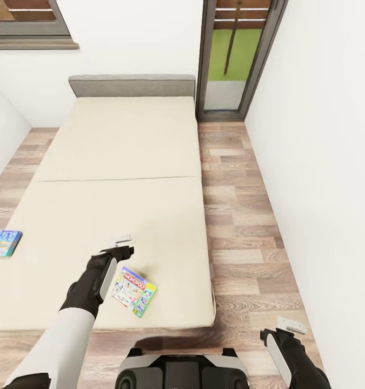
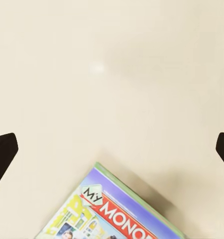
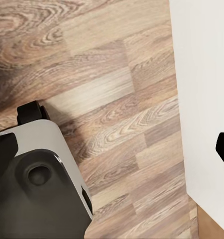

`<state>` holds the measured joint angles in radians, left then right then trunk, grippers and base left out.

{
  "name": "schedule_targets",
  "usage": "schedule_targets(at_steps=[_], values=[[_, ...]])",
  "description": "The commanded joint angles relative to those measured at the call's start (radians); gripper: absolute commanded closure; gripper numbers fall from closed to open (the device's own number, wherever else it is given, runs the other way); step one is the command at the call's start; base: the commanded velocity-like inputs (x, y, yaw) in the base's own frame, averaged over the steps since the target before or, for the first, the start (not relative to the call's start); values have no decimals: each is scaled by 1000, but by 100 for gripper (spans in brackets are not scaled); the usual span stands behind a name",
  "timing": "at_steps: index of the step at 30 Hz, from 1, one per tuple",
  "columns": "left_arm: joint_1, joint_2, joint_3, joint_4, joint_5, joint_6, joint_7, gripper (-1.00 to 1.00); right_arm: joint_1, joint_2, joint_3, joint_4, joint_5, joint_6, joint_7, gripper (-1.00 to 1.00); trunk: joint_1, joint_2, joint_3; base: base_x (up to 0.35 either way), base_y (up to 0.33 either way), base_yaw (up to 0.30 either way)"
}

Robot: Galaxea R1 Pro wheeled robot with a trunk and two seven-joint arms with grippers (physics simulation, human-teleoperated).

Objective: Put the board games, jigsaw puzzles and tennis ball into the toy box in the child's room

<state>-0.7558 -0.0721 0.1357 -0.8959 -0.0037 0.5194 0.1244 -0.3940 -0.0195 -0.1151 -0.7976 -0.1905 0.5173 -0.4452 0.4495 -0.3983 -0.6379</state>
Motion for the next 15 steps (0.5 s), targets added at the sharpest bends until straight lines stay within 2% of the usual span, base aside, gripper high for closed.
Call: schedule_targets(at_steps=[1,15], values=[[0,-1,2,-1,0,5,1,-100,0,0,2,-2,-10,3,-7,-100,0,-2,-3,0,0,0],[1,-2,1,-1,1,5,1,-100,0,-1,1,1,-10,3,-7,-100,0,-2,-24,0,0,0]])
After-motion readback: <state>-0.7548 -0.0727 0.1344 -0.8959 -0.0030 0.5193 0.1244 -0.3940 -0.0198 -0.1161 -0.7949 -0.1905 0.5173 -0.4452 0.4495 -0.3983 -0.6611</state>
